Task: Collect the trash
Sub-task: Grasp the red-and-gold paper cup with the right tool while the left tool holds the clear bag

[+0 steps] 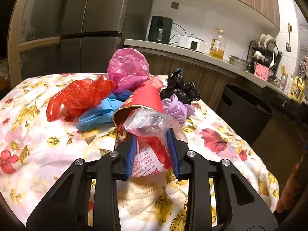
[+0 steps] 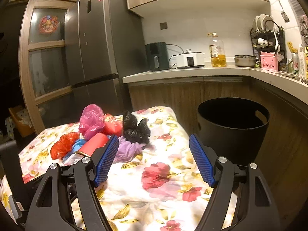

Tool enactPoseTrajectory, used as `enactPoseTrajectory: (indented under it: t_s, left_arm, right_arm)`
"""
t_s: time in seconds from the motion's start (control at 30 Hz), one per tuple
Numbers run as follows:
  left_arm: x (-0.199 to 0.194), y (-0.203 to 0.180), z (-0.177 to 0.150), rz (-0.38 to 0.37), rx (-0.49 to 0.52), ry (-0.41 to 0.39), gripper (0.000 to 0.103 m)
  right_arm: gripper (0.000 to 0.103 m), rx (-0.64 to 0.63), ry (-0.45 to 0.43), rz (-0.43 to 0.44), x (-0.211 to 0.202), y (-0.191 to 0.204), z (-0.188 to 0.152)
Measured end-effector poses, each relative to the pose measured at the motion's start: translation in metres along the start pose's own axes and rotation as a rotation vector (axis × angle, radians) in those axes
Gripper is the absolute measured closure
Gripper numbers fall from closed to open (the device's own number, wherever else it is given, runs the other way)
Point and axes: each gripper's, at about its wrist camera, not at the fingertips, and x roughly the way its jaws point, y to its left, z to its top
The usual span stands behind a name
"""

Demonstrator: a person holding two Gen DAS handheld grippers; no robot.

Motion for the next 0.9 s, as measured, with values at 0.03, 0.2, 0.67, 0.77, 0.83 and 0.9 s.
enactPoseTrajectory:
  t_s: [0.03, 0.2, 0.67, 0.77, 0.83, 0.9]
  left_arm:
    - [-0.002, 0.002, 0.001, -0.005, -0.008, -0.002, 0.075]
    - [-0.026, 0.013, 0.003, -0.017, -0.02, -0.044, 0.076]
    - [-0.079, 0.059, 0.019, 0.064, -0.094, -0.162, 0.075]
    - [-0.08, 0.064, 0.021, 0.068, -0.097, -0.165, 0.075]
    - [-0.078, 0.066, 0.022, 0.065, -0.101, -0.161, 0.075]
    - [-0.077, 0.067, 0.022, 0.062, -0.102, -0.156, 0.075]
  right_arm:
    - [0.029, -0.004, 0.003, 0.003, 0.001, 0.002, -0.001]
    - [0.029, -0.03, 0.024, 0.036, 0.009, 0.018, -0.007]
    - [0.041, -0.175, 0.136, 0.115, 0.066, 0.093, -0.041]
    - [0.049, -0.186, 0.17, 0.104, 0.077, 0.097, -0.043]
    - [0.059, -0.178, 0.191, 0.106, 0.083, 0.096, -0.043]
    - [0.063, -0.173, 0.205, 0.106, 0.087, 0.096, -0.043]
